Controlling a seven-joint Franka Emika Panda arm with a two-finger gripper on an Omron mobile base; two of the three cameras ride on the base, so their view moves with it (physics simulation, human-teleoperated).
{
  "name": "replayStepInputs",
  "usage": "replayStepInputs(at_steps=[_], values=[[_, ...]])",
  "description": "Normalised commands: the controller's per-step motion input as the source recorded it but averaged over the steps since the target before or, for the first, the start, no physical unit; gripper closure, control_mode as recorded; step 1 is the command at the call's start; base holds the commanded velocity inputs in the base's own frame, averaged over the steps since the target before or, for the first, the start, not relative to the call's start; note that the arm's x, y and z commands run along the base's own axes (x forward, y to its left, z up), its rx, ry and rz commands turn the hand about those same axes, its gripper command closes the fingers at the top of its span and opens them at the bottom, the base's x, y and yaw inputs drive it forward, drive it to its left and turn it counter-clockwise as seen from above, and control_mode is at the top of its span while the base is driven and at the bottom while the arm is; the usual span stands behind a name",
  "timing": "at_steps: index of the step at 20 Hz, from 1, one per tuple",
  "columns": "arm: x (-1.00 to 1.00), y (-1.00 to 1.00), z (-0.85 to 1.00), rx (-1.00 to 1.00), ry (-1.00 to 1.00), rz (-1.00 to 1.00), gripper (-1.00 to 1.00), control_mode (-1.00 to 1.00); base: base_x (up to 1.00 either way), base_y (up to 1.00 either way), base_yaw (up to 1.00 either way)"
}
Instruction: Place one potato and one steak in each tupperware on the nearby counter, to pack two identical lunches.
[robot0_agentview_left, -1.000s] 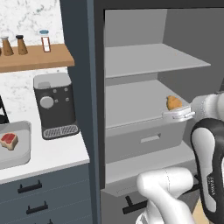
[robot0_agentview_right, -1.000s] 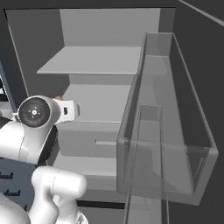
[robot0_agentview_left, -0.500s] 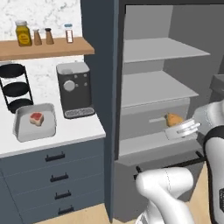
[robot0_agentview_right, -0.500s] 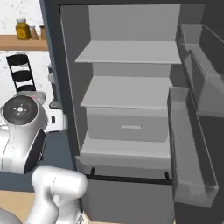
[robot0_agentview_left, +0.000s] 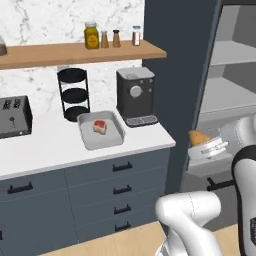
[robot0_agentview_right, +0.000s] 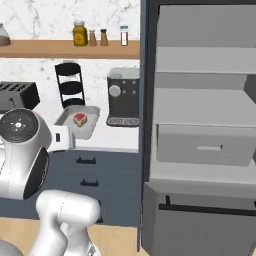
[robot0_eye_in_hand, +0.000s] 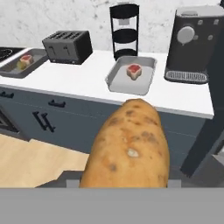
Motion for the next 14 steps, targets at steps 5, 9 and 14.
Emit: replayStepInputs(at_steps=[5,9,14], values=[[0.00,0.00,0.00,0.00,0.00,0.00,1.00,1.00,0.93,0.85,-0.01],[0.00,0.00,0.00,0.00,0.00,0.00,1.00,1.00,1.00,0.34,0.00],[0.36,0.10,-0.34,-0.03,0.12,0.00,1.00,-1.00,0.34,0.06,0.00]])
